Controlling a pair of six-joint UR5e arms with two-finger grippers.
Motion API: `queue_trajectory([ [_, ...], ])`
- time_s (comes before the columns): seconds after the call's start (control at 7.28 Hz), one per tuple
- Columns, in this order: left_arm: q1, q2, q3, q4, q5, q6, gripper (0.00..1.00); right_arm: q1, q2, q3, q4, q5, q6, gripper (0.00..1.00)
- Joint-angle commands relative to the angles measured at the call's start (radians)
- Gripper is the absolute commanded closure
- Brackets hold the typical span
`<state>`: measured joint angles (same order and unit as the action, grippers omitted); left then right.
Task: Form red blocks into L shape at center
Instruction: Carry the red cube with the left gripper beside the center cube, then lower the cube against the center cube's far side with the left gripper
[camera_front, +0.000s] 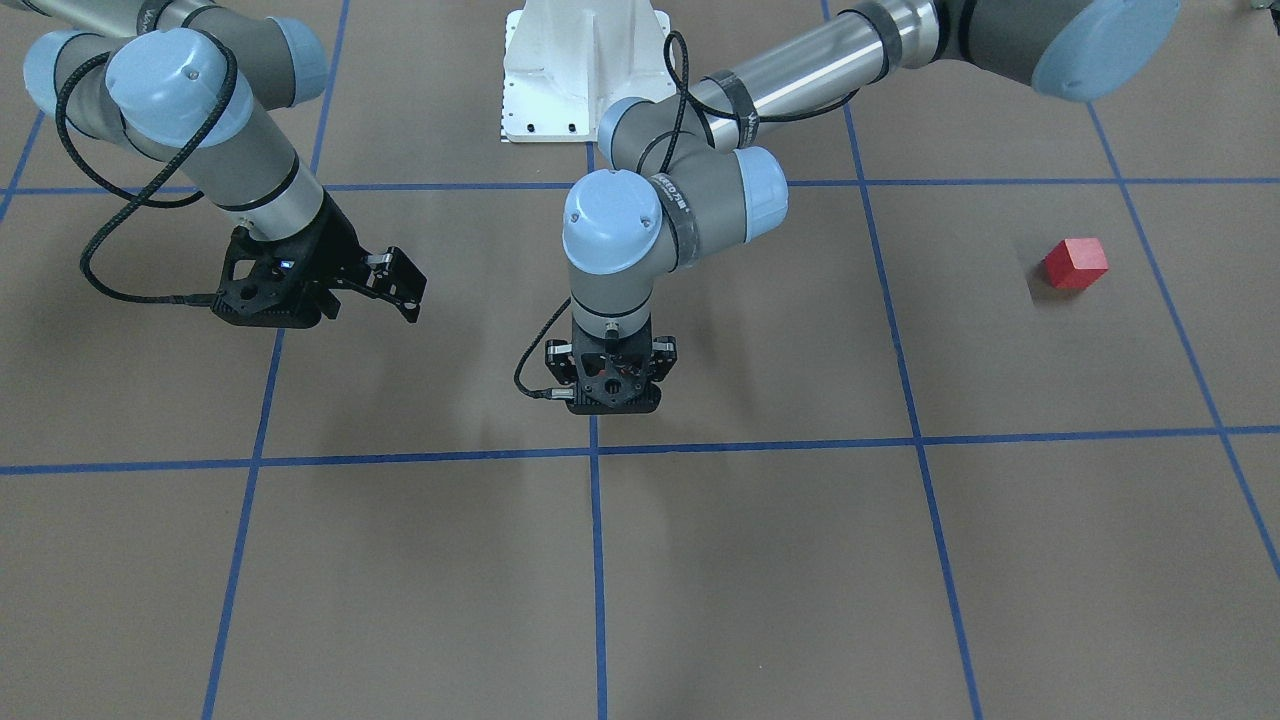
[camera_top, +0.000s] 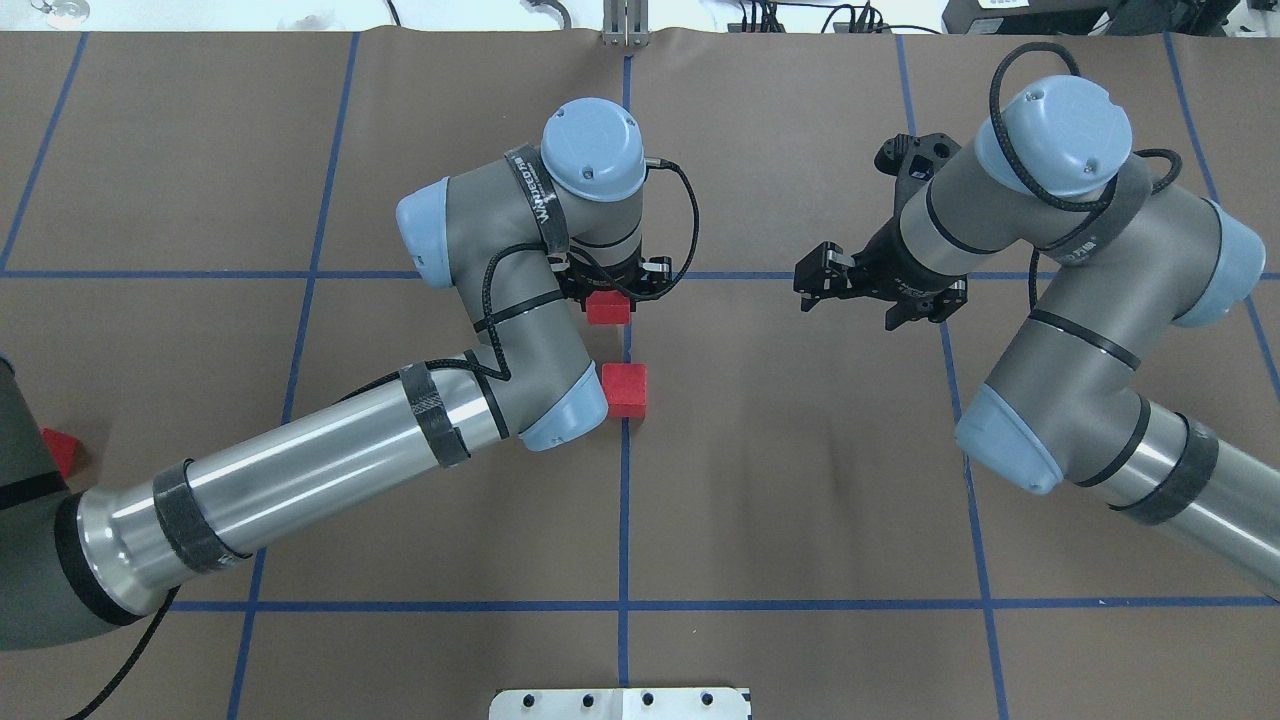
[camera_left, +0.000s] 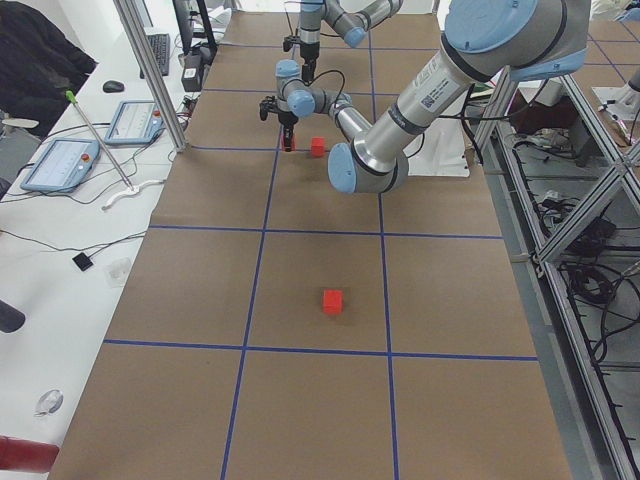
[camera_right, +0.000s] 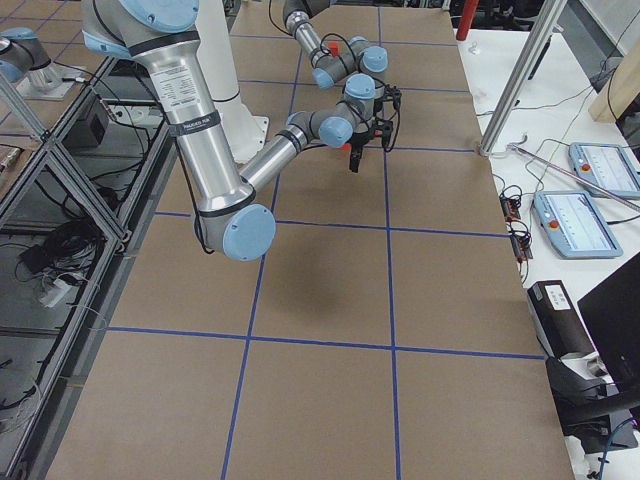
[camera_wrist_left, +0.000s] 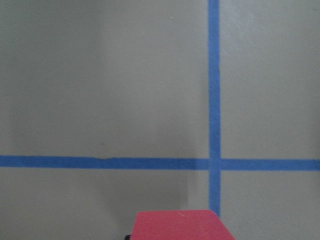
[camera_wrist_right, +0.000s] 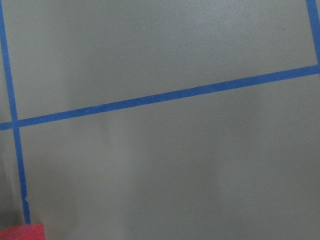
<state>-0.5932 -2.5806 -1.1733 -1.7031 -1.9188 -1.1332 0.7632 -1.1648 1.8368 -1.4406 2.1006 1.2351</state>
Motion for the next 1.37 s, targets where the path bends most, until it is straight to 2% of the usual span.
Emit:
queue_trajectory([
  [0.0, 0.022, -0.003, 0.004, -0.001, 0.001, -0.007, 1.0, -0.001, -0.001, -0.001, -0.001, -0.001, 0.001, 0.0],
  [1.24, 0.05, -0.003, 0.02, -0.006, 0.003, -0.031, 1.0, -0.001, -0.001, -0.007, 0.0, -0.005, 0.0, 0.0],
])
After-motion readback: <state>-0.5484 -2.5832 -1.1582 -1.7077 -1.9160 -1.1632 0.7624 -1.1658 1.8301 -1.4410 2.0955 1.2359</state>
